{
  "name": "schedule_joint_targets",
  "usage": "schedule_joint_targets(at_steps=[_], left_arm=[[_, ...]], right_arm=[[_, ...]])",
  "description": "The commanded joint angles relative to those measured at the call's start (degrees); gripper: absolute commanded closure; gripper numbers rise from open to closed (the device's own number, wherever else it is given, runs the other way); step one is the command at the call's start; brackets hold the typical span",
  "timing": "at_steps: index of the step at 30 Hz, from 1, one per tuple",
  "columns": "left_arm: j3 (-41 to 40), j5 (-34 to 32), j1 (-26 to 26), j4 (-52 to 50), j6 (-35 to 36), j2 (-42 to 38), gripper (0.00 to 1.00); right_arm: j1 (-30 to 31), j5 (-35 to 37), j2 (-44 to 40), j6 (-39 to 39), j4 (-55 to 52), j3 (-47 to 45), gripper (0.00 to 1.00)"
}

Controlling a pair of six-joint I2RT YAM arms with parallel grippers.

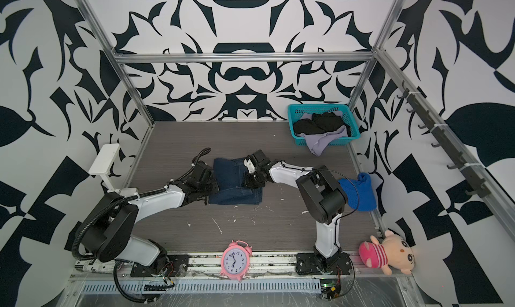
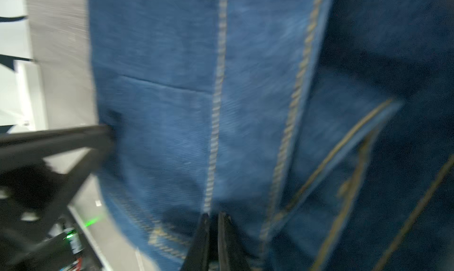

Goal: Fold and stack skirts
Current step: Smooth out the skirt at the center of the table.

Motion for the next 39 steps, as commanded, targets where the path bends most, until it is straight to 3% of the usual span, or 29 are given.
schedule_joint_targets(at_steps=[1,7,12,20,30,34,39], left_arm=[[-1.7,-1.7,1.2,-0.7,-1.6,0.6,0.69],[-0.5,-2.1,1.5,-2.6,-0.8,-3.4,0.67],[6.7,-0.3,2.5,-4.2,5.2,-5.8,0.62],[17.0,8.1,8.0,-2.2,8.6,8.0,0.64],[20.5,13.6,12.3,1.1,8.2,20.9,0.67],[18.8,13.2,12.8,1.2,7.5,17.5,0.67],[15.0,11.4,12.6,-0.9,5.9,7.2,0.63]], right_arm=[[-0.2,3.4,0.7,-1.7,-0.2,-2.9,0.87],[-0.2,4.5,0.7,-1.8,-0.1,-2.4,0.87],[-0.4,2.4,-2.6,-1.6,-1.7,2.0,0.86],[-1.4,-0.1,2.1,0.9,1.1,10.8,0.85],[-2.1,2.5,8.6,2.8,1.4,14.4,0.85],[-2.1,-0.6,2.0,1.6,2.0,12.0,0.84],[-2.0,-9.5,-7.0,2.7,2.8,7.2,0.81]])
